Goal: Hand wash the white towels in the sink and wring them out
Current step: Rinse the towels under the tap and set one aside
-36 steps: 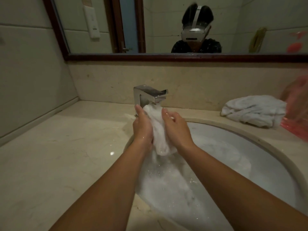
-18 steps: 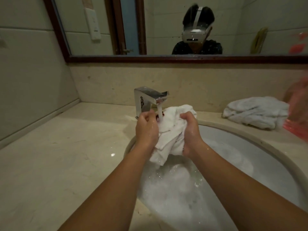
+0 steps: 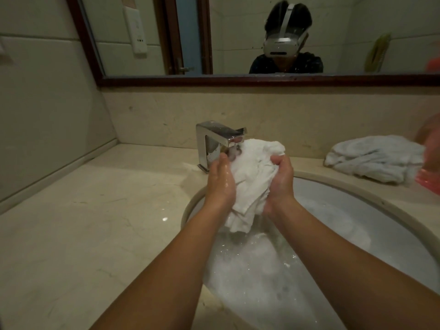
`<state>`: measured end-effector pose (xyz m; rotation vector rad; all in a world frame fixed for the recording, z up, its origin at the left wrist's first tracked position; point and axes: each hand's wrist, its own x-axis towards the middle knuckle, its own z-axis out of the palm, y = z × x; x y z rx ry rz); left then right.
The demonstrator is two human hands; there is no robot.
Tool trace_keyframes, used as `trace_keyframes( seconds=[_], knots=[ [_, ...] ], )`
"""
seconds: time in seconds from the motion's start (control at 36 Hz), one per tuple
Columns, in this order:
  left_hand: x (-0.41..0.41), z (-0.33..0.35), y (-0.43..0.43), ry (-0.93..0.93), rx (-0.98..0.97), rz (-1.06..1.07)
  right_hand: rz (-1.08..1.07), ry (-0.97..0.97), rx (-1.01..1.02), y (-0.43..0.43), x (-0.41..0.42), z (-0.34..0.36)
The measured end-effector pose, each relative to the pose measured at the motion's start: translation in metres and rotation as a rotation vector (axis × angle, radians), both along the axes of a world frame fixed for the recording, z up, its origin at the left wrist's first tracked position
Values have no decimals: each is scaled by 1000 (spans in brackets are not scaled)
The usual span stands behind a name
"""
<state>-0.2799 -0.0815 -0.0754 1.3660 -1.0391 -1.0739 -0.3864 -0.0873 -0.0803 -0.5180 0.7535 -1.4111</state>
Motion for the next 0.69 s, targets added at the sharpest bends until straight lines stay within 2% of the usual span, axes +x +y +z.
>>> trace_keyframes(
  seconds=[0.08, 0.22, 0.28, 0.33, 0.39, 0.44, 0.53, 0.69],
  knots=[
    [6, -4, -4, -25, 150, -33, -103, -37, 24, 2, 3, 5],
    [11, -10, -12, -77, 259, -77, -216, -141, 1, 0, -3, 9],
    [7, -5, -8, 2, 342, -133, -230, -170, -12, -2, -7, 11],
    [2, 3, -5, 220, 400, -231, -238, -187, -21, -3, -7, 11],
    [-2, 3, -10, 445, 367, -260, -233, -187, -15, -3, -6, 11],
    [-4, -1, -17, 567, 321, -177, -226, -184, -14, -4, -4, 10],
    [-2, -8, -30, 625, 247, -69, -248, -208, -80, -8, -5, 8],
    [2, -8, -34, 754, 129, -24, -210, -198, -202, -10, -5, 3]
  ],
)
